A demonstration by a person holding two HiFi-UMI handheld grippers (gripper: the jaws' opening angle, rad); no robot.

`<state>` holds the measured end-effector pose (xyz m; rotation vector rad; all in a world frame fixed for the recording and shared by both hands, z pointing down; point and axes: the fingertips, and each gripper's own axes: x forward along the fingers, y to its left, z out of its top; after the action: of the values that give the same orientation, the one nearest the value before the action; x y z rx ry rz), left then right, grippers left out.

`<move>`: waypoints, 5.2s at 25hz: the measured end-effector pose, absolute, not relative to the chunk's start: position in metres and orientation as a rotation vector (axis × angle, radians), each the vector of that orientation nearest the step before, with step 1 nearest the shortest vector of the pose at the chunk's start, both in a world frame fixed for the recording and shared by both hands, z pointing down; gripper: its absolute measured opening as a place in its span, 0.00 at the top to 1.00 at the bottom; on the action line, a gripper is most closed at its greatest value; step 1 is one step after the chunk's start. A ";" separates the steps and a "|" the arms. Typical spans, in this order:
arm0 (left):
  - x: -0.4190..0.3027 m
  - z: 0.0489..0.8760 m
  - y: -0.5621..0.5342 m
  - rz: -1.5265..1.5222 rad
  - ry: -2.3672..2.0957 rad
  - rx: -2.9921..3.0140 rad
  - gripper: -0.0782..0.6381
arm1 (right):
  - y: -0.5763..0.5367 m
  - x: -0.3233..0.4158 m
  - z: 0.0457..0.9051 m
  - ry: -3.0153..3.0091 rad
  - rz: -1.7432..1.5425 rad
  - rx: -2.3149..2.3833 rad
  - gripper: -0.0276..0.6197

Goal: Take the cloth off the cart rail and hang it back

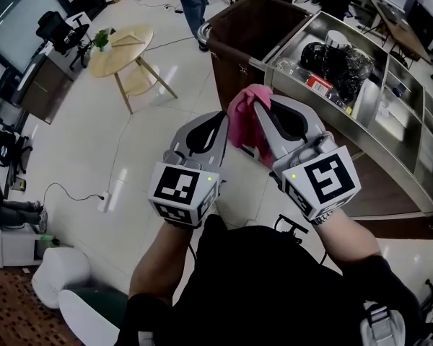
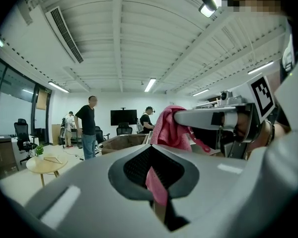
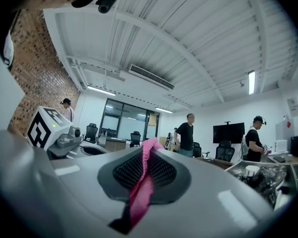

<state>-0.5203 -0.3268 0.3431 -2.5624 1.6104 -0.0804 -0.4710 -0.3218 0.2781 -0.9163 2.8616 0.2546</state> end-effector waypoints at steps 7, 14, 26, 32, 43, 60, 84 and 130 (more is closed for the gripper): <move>-0.546 0.286 -0.421 -0.051 1.563 -2.631 0.89 | -0.418 -0.497 0.226 2.875 0.172 -0.983 0.93; -0.597 0.285 -0.476 -0.028 1.485 -2.695 0.89 | -0.475 -0.546 0.232 2.867 0.072 -1.073 0.93; -0.658 0.274 -0.537 -0.024 1.278 -2.825 0.89 | -0.550 -0.606 0.241 2.803 -0.052 -1.330 0.93; -0.667 0.263 -0.574 -0.008 1.191 -2.892 0.89 | -0.598 -0.616 0.241 2.790 -0.099 -1.441 0.93; -0.646 0.248 -0.663 -0.032 1.198 -2.944 0.89 | -0.693 -0.597 0.248 2.842 -0.228 -1.503 0.93; -0.642 0.275 -0.721 -0.046 1.188 -2.997 0.89 | -0.748 -0.605 0.270 2.840 -0.578 -1.452 0.70; -0.651 0.235 -0.696 0.060 1.031 -3.044 0.89 | -0.713 -0.590 0.200 2.921 -0.225 -1.700 0.70; -0.597 0.197 -0.401 0.058 1.050 -2.855 0.89 | -0.375 -0.577 0.191 2.782 -0.027 -1.545 0.96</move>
<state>-0.5969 -0.4015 0.1970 -2.8548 1.0501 0.0584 -0.5771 -0.3751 0.1909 -1.5452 2.7825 -0.0269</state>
